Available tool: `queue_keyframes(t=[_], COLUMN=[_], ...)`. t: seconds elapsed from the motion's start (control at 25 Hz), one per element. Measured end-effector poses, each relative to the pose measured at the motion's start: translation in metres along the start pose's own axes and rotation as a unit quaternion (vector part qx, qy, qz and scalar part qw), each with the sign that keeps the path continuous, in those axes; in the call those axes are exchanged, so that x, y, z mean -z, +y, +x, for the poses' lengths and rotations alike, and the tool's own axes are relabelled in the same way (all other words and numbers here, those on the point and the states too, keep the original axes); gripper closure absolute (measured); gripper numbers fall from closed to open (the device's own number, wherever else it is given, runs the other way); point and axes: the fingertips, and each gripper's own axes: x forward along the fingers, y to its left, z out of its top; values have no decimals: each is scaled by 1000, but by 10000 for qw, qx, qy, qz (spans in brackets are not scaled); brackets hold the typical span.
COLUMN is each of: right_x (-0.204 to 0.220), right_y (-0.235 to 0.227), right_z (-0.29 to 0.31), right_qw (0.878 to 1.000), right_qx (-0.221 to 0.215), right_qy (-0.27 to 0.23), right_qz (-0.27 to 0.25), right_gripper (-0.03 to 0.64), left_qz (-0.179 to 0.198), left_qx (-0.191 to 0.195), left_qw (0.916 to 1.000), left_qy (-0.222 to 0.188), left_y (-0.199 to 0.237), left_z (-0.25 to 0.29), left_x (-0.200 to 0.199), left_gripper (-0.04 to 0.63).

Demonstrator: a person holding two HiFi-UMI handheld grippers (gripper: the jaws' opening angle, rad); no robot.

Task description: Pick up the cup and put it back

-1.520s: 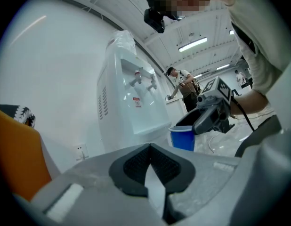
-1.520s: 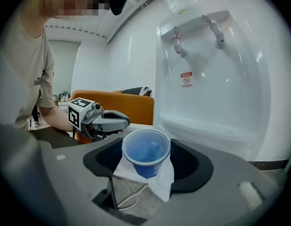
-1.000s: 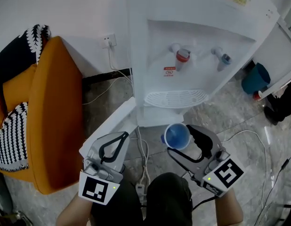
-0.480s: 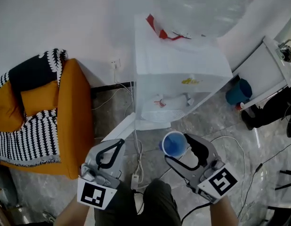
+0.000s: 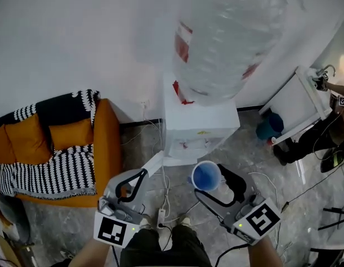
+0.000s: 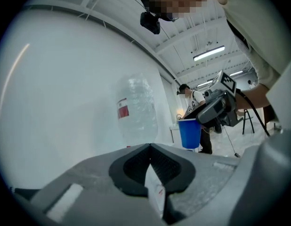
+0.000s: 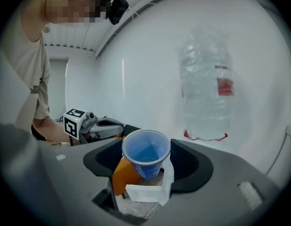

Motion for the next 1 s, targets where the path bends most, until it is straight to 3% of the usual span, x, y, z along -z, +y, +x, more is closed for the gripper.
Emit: queue_keyframes(t=[0.28, 0.48, 0.64, 0.76, 1.0], right_x=[-97, -139, -150, -147, -149], right_y=[15, 31, 40, 47, 51], right_z=[-41, -68, -84, -87, -80], right_qw=[9996, 9993, 9991, 9992, 9994], right_qx=[39, 101, 202, 213, 172], right_qy=[-214, -326, -369, -338, -273], right_qz=[-203, -157, -74, 45, -85], right_gripper=[293, 293, 293, 293, 293], left_qz=[234, 72, -29, 186, 273], left_qx=[-58, -85, -33, 64, 77], left_qw=[9995, 9997, 9997, 9993, 9990], left_qy=[-208, -224, -220, -311, -351], left_y=[15, 18, 13, 10, 13], left_z=[-23, -37, -47, -54, -55], left_x=[-104, -151, -169, -176, -180], left_gripper=[592, 592, 592, 592, 592])
